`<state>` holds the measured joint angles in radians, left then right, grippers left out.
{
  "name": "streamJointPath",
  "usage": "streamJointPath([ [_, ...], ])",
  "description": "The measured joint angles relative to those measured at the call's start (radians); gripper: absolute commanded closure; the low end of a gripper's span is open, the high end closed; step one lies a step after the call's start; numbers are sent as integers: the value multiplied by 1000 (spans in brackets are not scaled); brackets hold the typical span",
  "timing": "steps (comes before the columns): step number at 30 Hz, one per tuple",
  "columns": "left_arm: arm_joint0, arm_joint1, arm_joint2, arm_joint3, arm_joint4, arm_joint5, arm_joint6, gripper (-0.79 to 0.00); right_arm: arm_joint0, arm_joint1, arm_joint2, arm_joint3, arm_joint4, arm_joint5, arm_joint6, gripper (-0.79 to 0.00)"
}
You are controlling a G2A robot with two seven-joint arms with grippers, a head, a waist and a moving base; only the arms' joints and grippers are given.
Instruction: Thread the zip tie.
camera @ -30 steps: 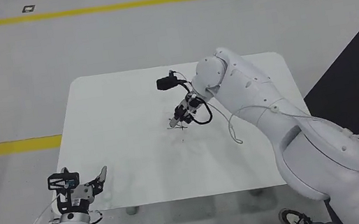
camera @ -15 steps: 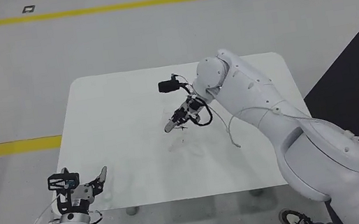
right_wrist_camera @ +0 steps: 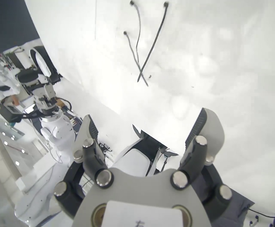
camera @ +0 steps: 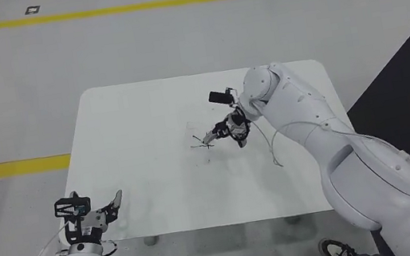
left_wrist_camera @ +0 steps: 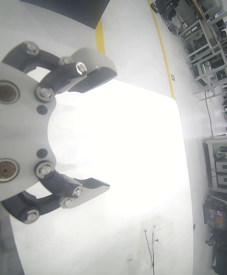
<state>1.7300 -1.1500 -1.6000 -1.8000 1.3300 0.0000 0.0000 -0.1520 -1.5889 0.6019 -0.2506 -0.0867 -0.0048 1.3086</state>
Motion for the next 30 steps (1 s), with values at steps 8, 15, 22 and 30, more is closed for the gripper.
streamJointPath([
  [8,0,0,0,0,0,0,0,-785,-2,-7,-9,-20,-55,57,-107,-372],
  [15,0,0,0,0,0,0,0,-785,0,-19,3,-18,-47,12,-168,-785],
  [22,0,0,0,0,0,0,0,-785,6,-21,-6,-23,-72,7,-160,-785],
  [30,0,0,0,0,0,0,0,-785,-9,-18,1,-37,-59,-23,-146,-785],
])
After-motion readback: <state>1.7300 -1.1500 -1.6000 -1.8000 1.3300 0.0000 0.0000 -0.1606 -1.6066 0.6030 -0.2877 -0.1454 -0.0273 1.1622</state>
